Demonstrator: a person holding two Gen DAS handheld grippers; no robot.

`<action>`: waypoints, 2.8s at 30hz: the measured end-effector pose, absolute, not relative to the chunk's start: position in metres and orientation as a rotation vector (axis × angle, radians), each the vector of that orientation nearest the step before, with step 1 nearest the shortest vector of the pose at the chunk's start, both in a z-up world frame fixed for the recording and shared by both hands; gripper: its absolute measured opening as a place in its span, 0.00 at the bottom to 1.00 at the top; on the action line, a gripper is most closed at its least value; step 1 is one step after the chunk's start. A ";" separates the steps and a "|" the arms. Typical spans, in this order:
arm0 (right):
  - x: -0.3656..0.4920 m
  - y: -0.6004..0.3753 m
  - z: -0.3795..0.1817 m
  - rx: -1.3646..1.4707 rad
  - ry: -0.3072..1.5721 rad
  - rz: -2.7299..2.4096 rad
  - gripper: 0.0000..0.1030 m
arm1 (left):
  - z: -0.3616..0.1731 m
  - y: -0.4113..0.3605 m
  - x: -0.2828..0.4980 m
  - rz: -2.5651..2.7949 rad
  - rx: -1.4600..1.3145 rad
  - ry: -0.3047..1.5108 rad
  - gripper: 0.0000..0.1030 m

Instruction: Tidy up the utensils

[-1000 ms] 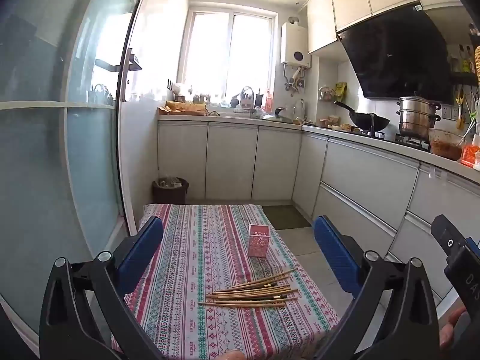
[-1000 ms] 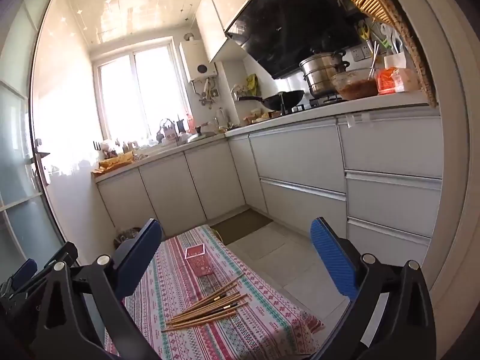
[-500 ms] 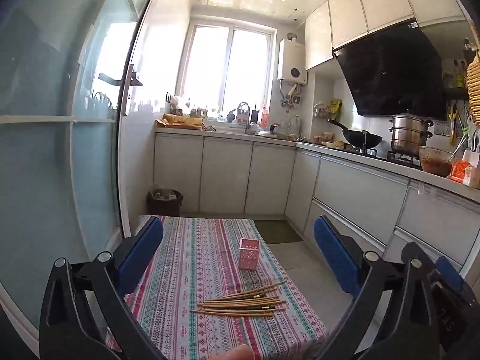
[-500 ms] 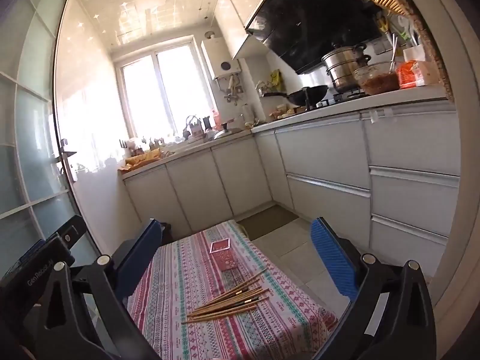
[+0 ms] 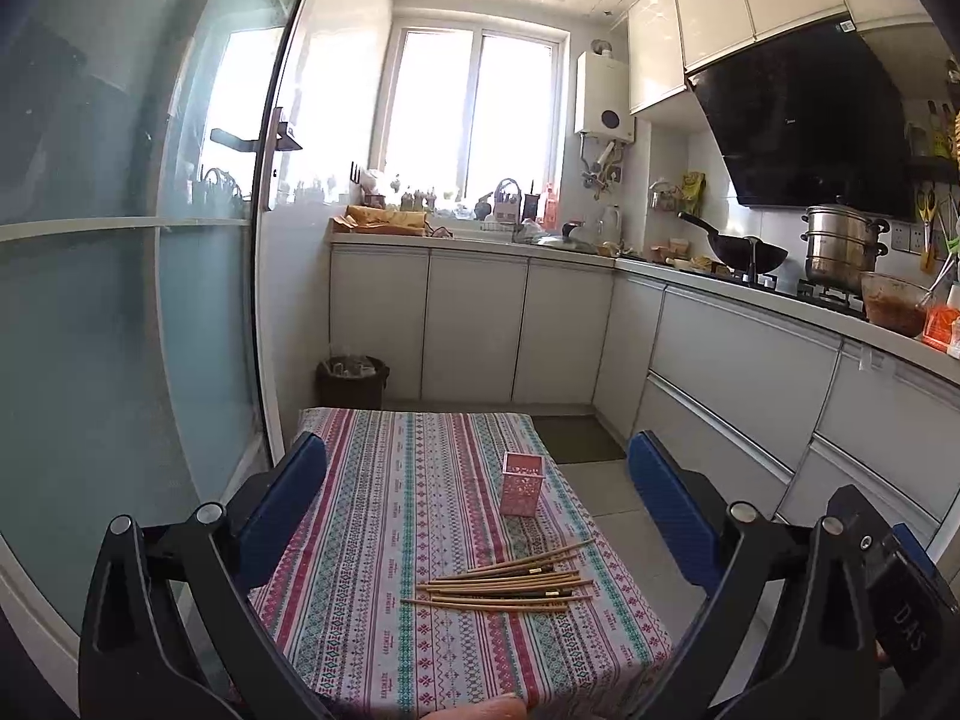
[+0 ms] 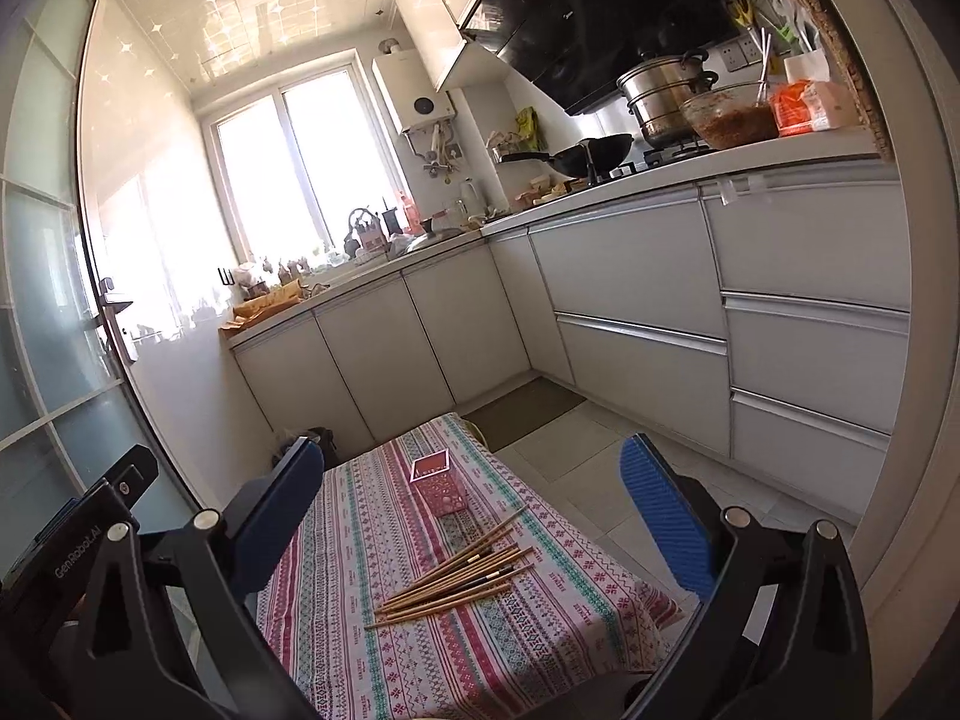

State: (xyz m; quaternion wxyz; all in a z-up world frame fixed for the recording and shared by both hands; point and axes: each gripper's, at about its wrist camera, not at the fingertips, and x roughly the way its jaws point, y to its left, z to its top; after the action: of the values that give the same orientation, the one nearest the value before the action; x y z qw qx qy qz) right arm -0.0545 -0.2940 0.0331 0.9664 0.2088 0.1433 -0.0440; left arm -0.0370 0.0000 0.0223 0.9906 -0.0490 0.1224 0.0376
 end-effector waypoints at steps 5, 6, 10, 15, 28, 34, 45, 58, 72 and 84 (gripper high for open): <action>-0.053 -0.290 0.033 0.417 0.299 -0.082 0.94 | 0.022 0.001 -0.035 0.066 -0.101 0.267 0.93; -0.053 -0.290 0.034 0.419 0.298 -0.079 0.94 | 0.022 0.001 -0.034 0.061 -0.104 0.270 0.93; -0.055 -0.292 0.034 0.447 0.290 -0.055 0.94 | 0.022 0.003 -0.034 0.051 -0.111 0.278 0.93; -0.054 -0.294 0.032 0.486 0.296 -0.039 0.94 | 0.024 0.002 -0.036 0.050 -0.108 0.269 0.93; -0.054 -0.292 0.035 0.487 0.288 -0.042 0.94 | 0.026 0.003 -0.035 0.058 -0.101 0.271 0.93; -0.048 -0.296 0.034 0.481 0.309 -0.040 0.94 | 0.025 0.000 -0.031 0.058 -0.096 0.285 0.93; -0.061 -0.279 0.050 0.306 0.231 -0.156 0.94 | 0.028 -0.003 -0.032 0.077 -0.083 0.277 0.93; -0.052 -0.280 0.050 0.258 0.262 -0.214 0.94 | 0.027 -0.005 -0.035 0.085 -0.058 0.274 0.93; -0.034 -0.279 0.035 0.263 0.315 -0.219 0.94 | 0.017 -0.005 -0.023 0.086 -0.055 0.312 0.93; 0.009 -0.285 -0.002 0.303 0.432 -0.226 0.94 | -0.016 -0.009 0.035 0.079 -0.020 0.434 0.93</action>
State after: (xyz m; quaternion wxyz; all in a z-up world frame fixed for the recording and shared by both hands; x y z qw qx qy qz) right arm 0.0095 -0.2850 -0.0024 0.9591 0.1493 0.2131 -0.1115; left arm 0.0353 -0.0092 -0.0156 0.9758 -0.0099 0.2150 0.0394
